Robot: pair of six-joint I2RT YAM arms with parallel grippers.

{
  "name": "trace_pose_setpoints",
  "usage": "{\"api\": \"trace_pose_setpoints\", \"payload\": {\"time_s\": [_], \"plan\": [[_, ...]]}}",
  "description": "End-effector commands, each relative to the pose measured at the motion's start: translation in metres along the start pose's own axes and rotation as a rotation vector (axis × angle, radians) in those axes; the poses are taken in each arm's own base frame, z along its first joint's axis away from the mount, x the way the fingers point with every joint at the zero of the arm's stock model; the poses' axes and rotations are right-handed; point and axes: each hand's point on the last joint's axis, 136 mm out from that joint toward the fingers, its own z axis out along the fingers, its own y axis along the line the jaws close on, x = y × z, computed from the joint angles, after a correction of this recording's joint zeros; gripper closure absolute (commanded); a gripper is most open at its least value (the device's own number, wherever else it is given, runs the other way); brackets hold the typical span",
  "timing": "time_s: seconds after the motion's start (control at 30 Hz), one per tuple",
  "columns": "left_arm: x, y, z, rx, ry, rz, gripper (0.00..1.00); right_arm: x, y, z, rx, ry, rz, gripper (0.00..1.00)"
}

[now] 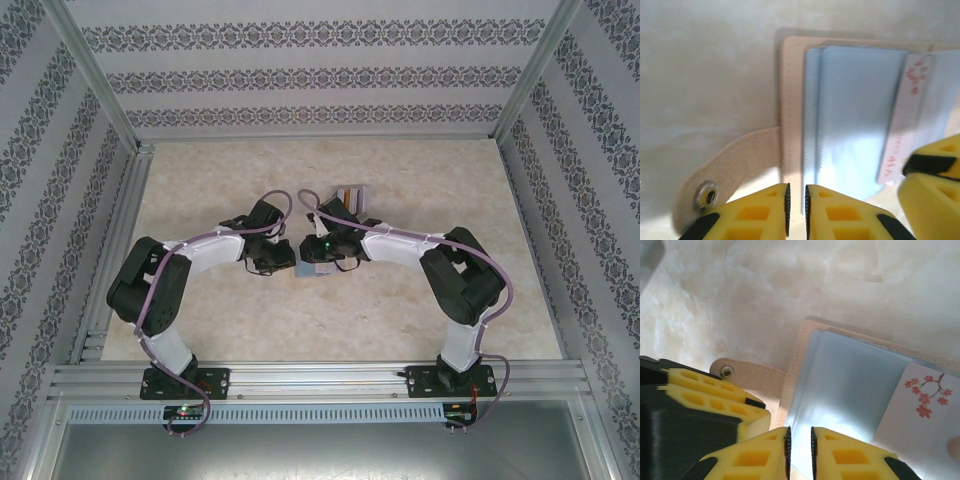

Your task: Put the credit cards into the card holder

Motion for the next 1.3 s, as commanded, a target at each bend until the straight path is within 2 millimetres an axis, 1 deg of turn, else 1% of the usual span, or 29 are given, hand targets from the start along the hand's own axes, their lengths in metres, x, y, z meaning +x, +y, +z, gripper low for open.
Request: {"api": "trace_pose_setpoints", "payload": {"time_s": [0.0, 0.13, 0.23, 0.43, 0.5, 0.57, 0.7, 0.83, 0.93, 1.03, 1.1, 1.17, 1.27], "plan": [[-0.007, -0.023, -0.017, 0.061, -0.024, 0.005, 0.81, 0.001, -0.014, -0.007, 0.045, -0.009, 0.012, 0.78], [-0.012, -0.04, -0.014, 0.151, -0.023, -0.02, 0.82, 0.007, -0.02, 0.0, 0.039, 0.011, 0.029, 0.78], [-0.013, -0.047, -0.006, 0.204, -0.016, -0.042, 0.84, 0.009, -0.022, 0.005, 0.031, 0.018, 0.041, 0.78], [-0.012, -0.044, 0.022, 0.241, 0.025, -0.084, 0.88, 0.009, -0.024, 0.01, 0.025, 0.027, 0.048, 0.78], [-0.011, -0.041, 0.031, 0.238, 0.039, -0.092, 0.88, 0.009, -0.024, 0.012, 0.022, 0.032, 0.049, 0.78], [-0.008, -0.034, 0.038, 0.214, 0.053, -0.096, 0.89, 0.011, -0.026, 0.014, 0.021, 0.04, 0.054, 0.78], [-0.001, -0.013, 0.043, 0.145, 0.058, -0.102, 0.91, 0.014, -0.031, 0.014, 0.045, 0.054, 0.05, 0.78], [0.007, 0.011, 0.047, 0.079, 0.067, -0.116, 0.92, 0.018, -0.045, 0.009, 0.126, 0.067, 0.031, 0.78], [0.012, 0.023, 0.048, 0.065, 0.073, -0.133, 0.92, 0.022, -0.057, 0.003, 0.198, 0.083, 0.007, 0.78], [0.015, 0.029, 0.047, 0.053, 0.07, -0.14, 0.92, 0.027, -0.071, -0.005, 0.261, 0.099, -0.01, 0.78], [0.014, 0.029, 0.046, 0.052, 0.065, -0.141, 0.92, 0.027, -0.076, -0.01, 0.284, 0.102, -0.015, 0.78], [0.013, 0.028, 0.044, 0.055, 0.063, -0.136, 0.92, 0.027, -0.076, -0.014, 0.279, 0.097, -0.016, 0.78], [0.011, 0.025, 0.043, 0.064, 0.06, -0.137, 0.92, 0.021, -0.068, -0.019, 0.257, 0.078, -0.021, 0.78]]}}
